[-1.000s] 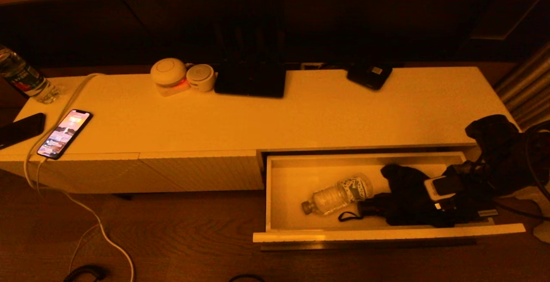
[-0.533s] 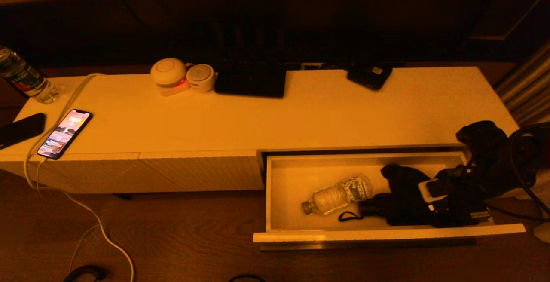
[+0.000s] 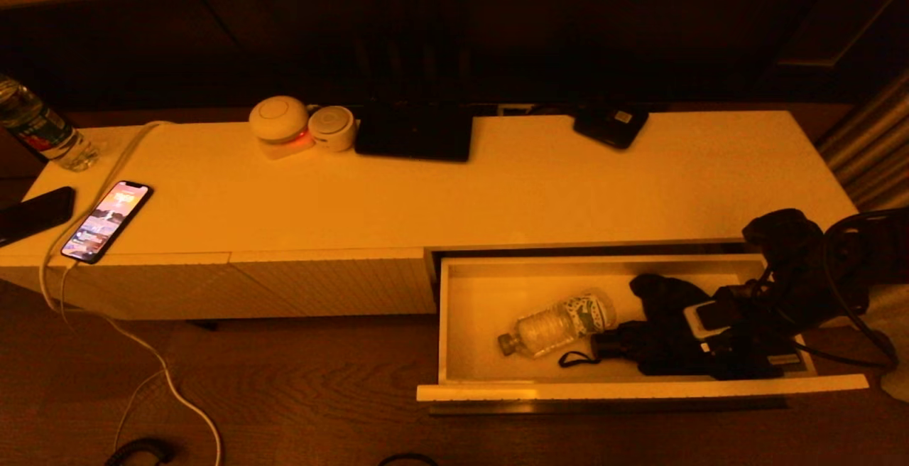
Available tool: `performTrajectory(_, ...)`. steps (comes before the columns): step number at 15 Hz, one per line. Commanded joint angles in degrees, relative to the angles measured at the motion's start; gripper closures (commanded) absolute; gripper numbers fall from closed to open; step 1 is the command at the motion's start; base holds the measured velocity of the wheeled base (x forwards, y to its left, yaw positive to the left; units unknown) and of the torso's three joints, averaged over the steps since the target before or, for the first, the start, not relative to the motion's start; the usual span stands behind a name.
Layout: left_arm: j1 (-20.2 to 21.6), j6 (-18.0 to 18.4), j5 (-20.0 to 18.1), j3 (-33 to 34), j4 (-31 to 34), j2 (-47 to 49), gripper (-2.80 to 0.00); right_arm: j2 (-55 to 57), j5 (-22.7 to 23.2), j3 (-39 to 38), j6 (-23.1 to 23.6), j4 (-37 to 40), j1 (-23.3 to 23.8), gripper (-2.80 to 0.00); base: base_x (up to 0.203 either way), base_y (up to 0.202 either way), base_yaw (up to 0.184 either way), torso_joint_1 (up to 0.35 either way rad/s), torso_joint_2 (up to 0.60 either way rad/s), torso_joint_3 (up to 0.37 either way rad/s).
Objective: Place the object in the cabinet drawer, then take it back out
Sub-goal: Take the umbrella out of the drawer and put it on the table
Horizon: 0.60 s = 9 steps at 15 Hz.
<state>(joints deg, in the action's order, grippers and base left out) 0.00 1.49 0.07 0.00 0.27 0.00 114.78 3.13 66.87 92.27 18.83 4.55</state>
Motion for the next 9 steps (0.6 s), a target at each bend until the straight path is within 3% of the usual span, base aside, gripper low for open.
performTrajectory(1,0.0,0.01,0.01,0.0,0.0,0.0,0.0,0.97,0.03,-0.09,-0.06,0.15,-0.06,-2.8,0.0,0.0,0.0,0.0,0.0,0.0)
performTrajectory(3,0.0,0.01,0.01,0.0,0.0,0.0,0.0,0.99,0.03,-0.07,-0.1,0.0,-0.33,-2.8,0.0,0.0,0.0,0.0,0.0,0.0)
performTrajectory(4,0.0,0.01,0.01,0.0,0.0,0.0,0.0,1.06,0.03,-0.07,-0.16,-0.64,-0.33,0.0,0.0,0.0,0.0,0.0,0.0,0.0)
performTrajectory(9,0.0,0.01,0.01,0.0,0.0,0.0,0.0,1.32,0.03,-0.06,-0.25,-1.69,-0.33,0.0,0.0,0.0,0.0,0.0,0.0,0.0)
